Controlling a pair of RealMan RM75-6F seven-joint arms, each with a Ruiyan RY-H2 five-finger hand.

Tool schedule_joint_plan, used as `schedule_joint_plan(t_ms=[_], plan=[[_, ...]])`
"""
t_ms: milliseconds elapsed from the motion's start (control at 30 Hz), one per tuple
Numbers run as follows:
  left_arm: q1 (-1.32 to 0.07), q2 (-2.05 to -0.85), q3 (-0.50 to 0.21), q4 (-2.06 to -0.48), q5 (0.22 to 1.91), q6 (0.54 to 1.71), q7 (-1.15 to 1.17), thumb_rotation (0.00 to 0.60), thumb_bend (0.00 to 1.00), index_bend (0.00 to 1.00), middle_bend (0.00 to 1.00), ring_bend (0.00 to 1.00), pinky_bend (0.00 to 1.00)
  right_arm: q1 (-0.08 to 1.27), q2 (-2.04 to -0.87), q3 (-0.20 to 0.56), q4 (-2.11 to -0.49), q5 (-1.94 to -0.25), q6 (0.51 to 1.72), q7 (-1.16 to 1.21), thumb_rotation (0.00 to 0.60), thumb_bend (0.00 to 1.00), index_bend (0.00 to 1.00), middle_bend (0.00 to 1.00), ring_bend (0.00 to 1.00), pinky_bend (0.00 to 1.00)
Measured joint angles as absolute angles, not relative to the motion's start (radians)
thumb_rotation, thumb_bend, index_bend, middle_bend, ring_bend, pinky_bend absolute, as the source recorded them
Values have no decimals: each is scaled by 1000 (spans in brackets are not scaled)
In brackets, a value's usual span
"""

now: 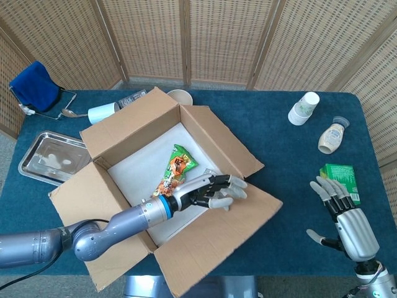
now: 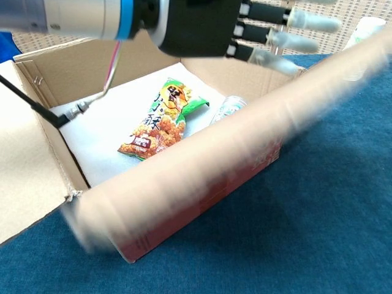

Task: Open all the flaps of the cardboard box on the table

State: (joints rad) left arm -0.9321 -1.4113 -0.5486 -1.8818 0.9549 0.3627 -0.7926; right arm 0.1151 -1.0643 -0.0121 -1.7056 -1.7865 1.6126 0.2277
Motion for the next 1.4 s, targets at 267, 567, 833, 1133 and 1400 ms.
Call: schedule_joint_plan(t_ms=[267,567,833,1133,1400], plan=[[-941,-1440,-529,-1857,958,358,-780,391,0,235,311,266,424,114,-1061,-10,-1705,-1781,1616,240,600,114,0,0,0,0],[-903,-1378,-541,-1897,984,396,-753,388,0,235,299,250,377,112,-1058,-7,-1706,-1776,1621,246,600,113,0,0,0,0],[-817,-1253,-511,-1961,1064,578,-585,381,0,232,267,212,327,113,-1055,0,-1705,-1764,1623,259,600,102,0,0,0,0],[-666,-1002,-453,-2029,1136,794,-373,600,0,97,4,35,98,115,-1060,5,-1705,-1759,1618,243,600,48,0,0,0,0],[-503,-832,-377,-2025,1234,976,-270,600,0,83,0,0,13,115,-1074,9,-1704,-1759,1615,205,600,5,0,0,0,0]])
